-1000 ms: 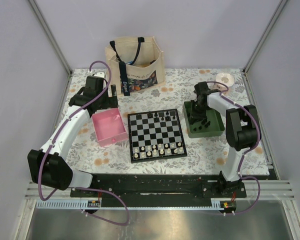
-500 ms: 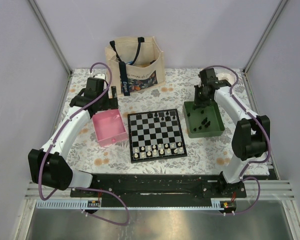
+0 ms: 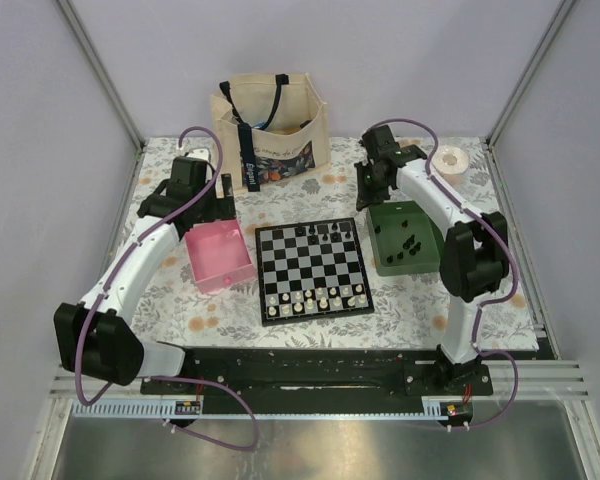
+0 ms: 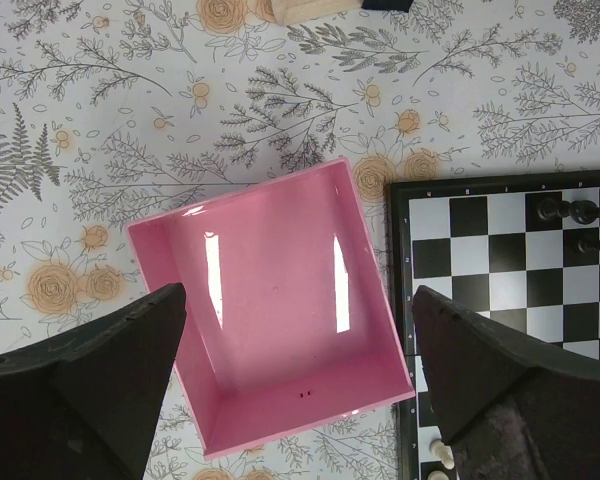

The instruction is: Set up the chess pieces on the board

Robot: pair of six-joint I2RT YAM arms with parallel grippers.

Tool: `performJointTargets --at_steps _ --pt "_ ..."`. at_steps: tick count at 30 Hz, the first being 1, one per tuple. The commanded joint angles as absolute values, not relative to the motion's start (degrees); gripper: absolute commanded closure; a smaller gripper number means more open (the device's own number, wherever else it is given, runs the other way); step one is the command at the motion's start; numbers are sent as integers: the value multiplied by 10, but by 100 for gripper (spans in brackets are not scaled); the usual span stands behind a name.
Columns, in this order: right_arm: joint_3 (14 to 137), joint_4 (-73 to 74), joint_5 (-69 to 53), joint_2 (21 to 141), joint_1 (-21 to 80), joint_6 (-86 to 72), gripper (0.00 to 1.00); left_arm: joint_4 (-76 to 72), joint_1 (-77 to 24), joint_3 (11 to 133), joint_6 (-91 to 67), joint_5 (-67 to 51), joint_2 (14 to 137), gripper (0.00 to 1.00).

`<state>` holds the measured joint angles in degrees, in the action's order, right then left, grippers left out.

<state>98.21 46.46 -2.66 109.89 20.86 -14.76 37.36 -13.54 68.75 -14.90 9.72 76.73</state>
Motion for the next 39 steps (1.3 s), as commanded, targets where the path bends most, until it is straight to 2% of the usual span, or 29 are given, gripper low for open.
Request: performJointTargets --at_steps 1,20,39 --pt "1030 494 -26 1137 226 -144 92 351 -137 686 -144 108 744 1" --pt "1085 511 -36 1253 245 -138 91 347 -137 681 -142 98 732 1" --pt "1077 500 -33 1281 256 -145 89 347 -137 679 -143 95 731 1"
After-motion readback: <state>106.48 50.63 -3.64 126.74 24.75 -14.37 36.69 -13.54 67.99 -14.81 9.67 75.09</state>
